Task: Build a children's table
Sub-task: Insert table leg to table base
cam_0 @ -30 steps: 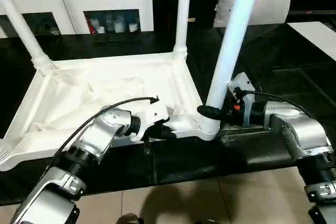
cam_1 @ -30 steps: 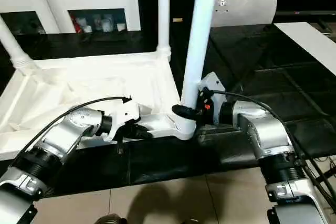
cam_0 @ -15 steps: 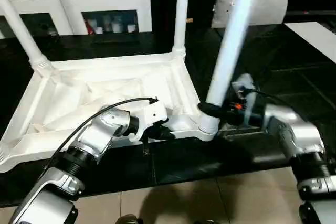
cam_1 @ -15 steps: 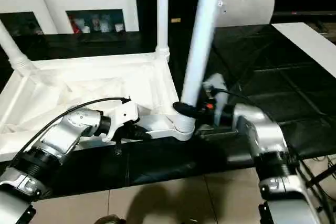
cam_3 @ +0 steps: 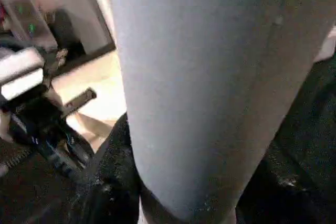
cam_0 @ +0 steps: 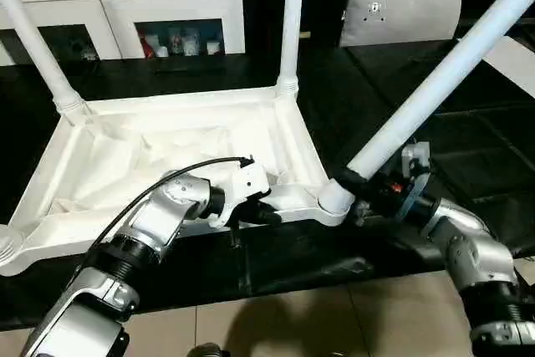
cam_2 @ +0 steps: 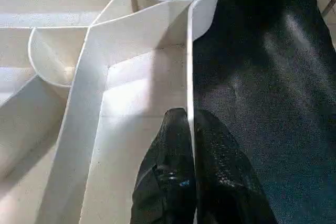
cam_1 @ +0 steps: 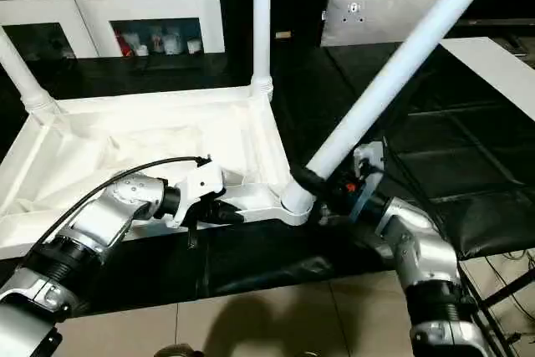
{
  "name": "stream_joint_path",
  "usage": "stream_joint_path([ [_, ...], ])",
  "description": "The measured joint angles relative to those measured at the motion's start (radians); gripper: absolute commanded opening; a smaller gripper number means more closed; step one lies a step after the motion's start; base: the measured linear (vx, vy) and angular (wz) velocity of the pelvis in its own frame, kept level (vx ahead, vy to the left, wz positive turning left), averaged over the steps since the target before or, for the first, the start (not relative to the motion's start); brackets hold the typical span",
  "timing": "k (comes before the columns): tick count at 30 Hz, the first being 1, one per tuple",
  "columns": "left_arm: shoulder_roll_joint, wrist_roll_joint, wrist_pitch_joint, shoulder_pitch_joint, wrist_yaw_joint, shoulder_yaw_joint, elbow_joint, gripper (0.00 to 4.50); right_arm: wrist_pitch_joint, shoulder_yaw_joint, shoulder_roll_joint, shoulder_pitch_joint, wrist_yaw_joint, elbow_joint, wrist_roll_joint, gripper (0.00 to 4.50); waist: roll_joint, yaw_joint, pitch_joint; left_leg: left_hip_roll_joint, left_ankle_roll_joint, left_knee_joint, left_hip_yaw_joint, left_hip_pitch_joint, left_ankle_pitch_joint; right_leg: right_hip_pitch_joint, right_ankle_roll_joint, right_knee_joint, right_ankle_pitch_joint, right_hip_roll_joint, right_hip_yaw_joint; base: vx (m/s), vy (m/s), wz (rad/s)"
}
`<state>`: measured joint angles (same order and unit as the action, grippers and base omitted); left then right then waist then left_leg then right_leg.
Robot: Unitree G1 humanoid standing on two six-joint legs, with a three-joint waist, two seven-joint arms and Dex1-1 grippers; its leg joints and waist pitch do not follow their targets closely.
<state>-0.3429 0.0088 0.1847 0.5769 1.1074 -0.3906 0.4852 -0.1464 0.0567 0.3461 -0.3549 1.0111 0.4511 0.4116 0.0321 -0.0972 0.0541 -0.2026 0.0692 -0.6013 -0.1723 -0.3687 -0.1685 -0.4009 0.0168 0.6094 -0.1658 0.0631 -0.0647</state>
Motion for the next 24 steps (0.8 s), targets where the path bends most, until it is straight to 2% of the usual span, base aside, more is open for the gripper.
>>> stream_joint_path([
  [5, -0.009, 0.007, -0.009, -0.003, 0.0, 0.0, 0.002, 0.0, 0.05, -0.086, 0.053, -0.02, 0.007, -0.035, -0.081, 1.89, -0.002, 0.006, -0.002, 0.001, 0.0, 0.0, 0.0, 0.001, 0.0, 0.002, 0.0, -0.001, 0.0, 0.0, 0.0, 0.0, 0.0, 0.0],
  [8, -0.012, 0.011, -0.015, -0.002, 0.004, -0.001, 0.007, 0.0, 0.041, -0.124, 0.074, -0.048, 0.033, -0.035, -0.123, 1.88, -0.007, 0.008, -0.004, 0.001, 0.0, 0.0, 0.001, 0.001, 0.0, 0.002, 0.0, -0.001, 0.0, 0.0, -0.001, 0.0, 0.0, 0.0],
  [14, -0.016, 0.015, -0.053, 0.027, 0.042, -0.009, 0.059, 0.0, 0.03, -0.18, 0.095, -0.111, 0.093, 0.011, -0.156, 1.88, -0.015, 0.009, -0.009, 0.0, 0.0, 0.003, 0.001, 0.001, 0.0, 0.002, -0.001, -0.002, -0.001, 0.0, -0.002, 0.0, 0.0, 0.0],
  [17, -0.015, 0.015, -0.068, 0.048, 0.06, -0.013, 0.094, 0.0, 0.026, -0.185, 0.097, -0.127, 0.119, 0.027, -0.17, 1.88, -0.019, 0.007, -0.011, 0.0, 0.0, 0.004, 0.002, 0.001, 0.0, 0.002, -0.001, -0.003, -0.001, -0.001, -0.002, 0.0, 0.0, 0.0],
  [24, -0.015, 0.028, -0.128, 0.115, 0.109, -0.019, 0.214, 0.0, 0.025, -0.204, 0.095, -0.151, 0.154, 0.06, -0.171, 1.88, -0.021, 0.007, -0.01, 0.0, 0.0, 0.004, 0.002, 0.001, 0.0, 0.003, -0.001, -0.003, -0.001, -0.001, -0.002, 0.0, 0.0, 0.0],
])
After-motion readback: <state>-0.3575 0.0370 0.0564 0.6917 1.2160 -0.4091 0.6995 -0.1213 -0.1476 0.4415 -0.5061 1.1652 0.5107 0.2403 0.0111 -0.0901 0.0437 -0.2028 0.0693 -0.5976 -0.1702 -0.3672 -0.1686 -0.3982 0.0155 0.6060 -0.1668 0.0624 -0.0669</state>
